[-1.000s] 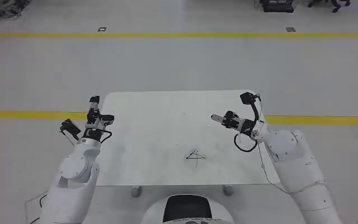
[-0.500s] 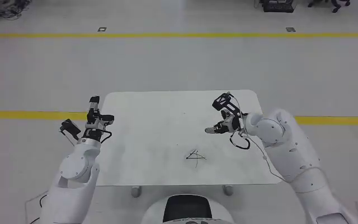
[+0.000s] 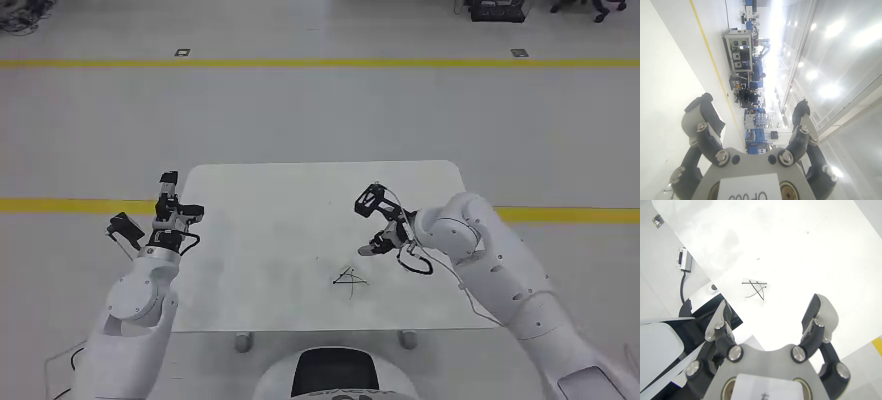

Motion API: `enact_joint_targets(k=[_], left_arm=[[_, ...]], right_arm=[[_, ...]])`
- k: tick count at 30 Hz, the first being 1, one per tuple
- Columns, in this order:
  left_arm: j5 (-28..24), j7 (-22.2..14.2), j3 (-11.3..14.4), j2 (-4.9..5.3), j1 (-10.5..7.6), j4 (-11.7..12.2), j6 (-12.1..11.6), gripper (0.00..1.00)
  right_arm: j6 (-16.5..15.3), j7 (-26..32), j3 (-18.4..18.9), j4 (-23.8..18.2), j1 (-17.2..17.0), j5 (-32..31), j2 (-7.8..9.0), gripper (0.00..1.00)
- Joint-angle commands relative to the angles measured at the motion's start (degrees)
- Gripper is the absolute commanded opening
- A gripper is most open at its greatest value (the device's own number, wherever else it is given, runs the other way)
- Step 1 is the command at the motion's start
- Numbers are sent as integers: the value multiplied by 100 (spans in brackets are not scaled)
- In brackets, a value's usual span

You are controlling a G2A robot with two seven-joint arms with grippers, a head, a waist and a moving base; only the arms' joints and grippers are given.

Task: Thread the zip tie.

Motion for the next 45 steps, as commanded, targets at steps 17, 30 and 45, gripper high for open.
enact_joint_targets(k=[17,30,45], left_arm=[[0,0,0,0,0,0,0,100],[0,0,0,0,0,0,0,100],[0,0,0,0,0,0,0,100]], right_arm=[[0,665,-3748,1082,2414,12,-142,100],[0,275,-4261,1310,2439,178,-217,100],[0,-35,-4819,2069,2662,437,-546,100]])
